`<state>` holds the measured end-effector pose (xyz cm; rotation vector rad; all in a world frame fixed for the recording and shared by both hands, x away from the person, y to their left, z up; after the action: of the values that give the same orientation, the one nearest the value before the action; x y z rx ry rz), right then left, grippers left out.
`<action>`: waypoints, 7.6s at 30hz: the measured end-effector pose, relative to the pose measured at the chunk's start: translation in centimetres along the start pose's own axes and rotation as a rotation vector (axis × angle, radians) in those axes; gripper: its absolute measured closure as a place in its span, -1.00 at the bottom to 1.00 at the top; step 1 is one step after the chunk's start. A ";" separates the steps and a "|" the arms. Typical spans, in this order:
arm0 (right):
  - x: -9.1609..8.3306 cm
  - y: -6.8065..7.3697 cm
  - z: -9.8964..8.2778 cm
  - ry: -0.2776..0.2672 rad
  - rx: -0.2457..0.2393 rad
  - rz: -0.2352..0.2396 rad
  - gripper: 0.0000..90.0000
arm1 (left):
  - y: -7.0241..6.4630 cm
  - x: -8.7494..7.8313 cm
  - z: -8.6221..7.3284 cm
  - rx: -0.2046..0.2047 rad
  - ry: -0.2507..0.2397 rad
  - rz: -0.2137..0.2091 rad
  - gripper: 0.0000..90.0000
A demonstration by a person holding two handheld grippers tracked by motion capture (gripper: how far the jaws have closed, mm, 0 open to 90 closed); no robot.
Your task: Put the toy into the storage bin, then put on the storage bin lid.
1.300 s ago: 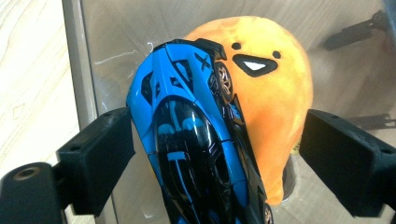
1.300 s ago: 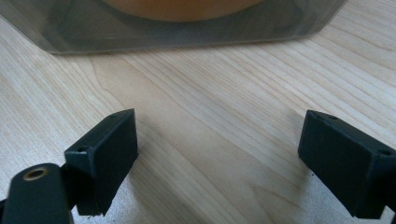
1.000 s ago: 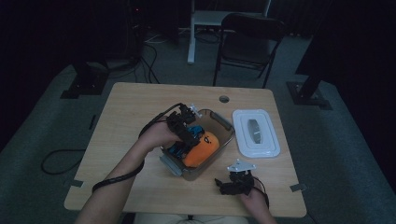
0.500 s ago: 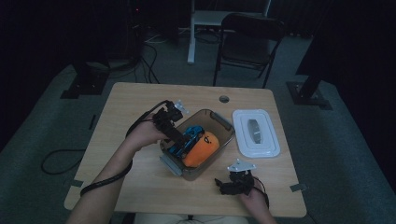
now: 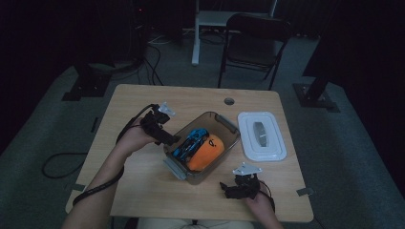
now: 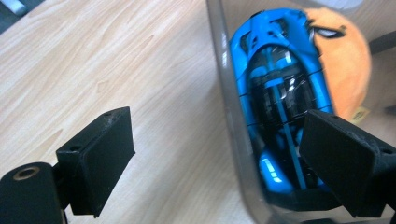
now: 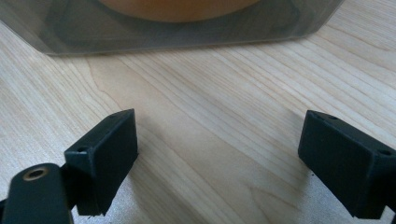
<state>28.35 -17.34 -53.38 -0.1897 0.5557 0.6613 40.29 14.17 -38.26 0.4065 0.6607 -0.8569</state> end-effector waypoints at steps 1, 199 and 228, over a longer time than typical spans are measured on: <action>0.0 0.0 0.0 -0.001 0.000 0.000 -0.75 | 0.2 0.0 -0.3 -0.003 -0.006 0.005 -0.76; 1.9 -16.9 3.6 -0.033 0.257 -0.363 0.49 | -5.3 5.6 -11.8 -0.135 -0.117 -0.087 -0.94; -6.4 -11.0 10.9 -0.247 0.184 -0.280 0.50 | -5.8 6.0 -11.3 -0.126 -0.113 -0.096 -0.94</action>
<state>35.71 -25.63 -40.84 -0.0114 0.3408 0.3518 34.40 13.88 -51.03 0.2128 0.6296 -0.9172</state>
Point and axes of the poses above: each handheld gripper's, and its own axes: x roughly forward along the jaws, z roughly out of its top, y roughly to its left, the point moved 1 cm from there along x, roughly forward along the jaws, and after that the axes turned 11 degrees about -y, right-handed, at the moved point
